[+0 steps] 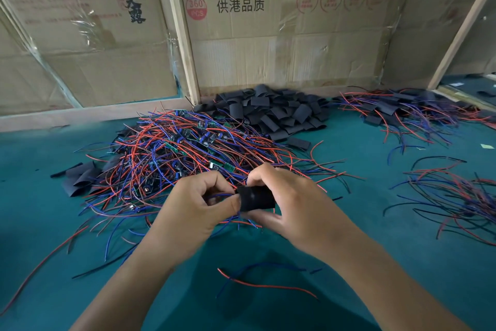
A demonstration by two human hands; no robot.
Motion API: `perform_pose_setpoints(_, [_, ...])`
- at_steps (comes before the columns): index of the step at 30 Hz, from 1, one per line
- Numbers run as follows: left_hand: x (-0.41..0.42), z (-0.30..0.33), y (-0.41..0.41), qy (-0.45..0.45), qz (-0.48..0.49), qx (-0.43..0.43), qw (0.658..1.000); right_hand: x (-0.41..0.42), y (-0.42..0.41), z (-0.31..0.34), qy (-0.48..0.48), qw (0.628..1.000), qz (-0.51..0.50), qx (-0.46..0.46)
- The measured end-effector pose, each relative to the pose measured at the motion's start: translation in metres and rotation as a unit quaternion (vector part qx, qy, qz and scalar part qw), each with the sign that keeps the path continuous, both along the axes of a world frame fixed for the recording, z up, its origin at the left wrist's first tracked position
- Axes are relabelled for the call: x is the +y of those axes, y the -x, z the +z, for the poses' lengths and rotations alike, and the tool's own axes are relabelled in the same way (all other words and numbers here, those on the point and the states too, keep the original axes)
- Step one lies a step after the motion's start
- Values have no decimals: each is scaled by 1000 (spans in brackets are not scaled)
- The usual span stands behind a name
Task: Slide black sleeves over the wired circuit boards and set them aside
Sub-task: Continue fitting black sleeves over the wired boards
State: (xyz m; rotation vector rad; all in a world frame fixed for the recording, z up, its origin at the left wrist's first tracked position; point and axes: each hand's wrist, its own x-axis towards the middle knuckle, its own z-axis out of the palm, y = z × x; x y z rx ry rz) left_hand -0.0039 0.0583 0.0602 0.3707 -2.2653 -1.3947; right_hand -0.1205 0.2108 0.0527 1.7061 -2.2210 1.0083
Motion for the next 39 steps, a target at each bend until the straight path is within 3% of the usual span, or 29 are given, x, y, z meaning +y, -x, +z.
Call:
perform_pose_setpoints(4, [0,0,0,9,-1,5,1000,0,-2,1,5,1000,0,-6])
perform_pose_setpoints(11, [-9,-2,-2,-9,3,-3,1000,-6,-10,-7,7,997,-25,69])
perform_pose_setpoints(16, [-10,-2,0,-139,0,31,990,-1,4,8,7,996,-74,41])
perform_pose_setpoints(19, [-14,-2,2,-169,33,46,984,9,20,29,15,989,-114,95])
perform_pose_setpoints(21, [-18,-8,3,-98,67,17,993,20,40,41,0,981,-138,139])
perform_pose_setpoints(23, [-20,-17,2,157,123,-63,978,28,70,49,-38,970,-183,153])
perform_pose_setpoints(24, [-17,-21,3,254,123,-82,956,32,87,50,-72,962,-216,149])
perform_pose_setpoints(25, [-14,-24,5,293,109,-88,946,35,106,49,-116,949,-255,147])
perform_pose_setpoints(28, [-6,-29,8,323,67,-100,939,43,159,45,-239,893,-343,165])
perform_pose_setpoints(30, [-7,-30,7,359,69,-103,925,47,196,50,-245,875,-373,186])
perform_pose_setpoints(35, [-12,-31,5,369,81,-103,920,46,273,83,-157,856,-437,227])
perform_pose_setpoints(37, [-11,-32,6,375,79,-104,918,39,280,79,-200,845,-436,234])
perform_pose_setpoints(39, [-10,-32,6,381,77,-105,915,18,266,63,-286,857,-360,232])
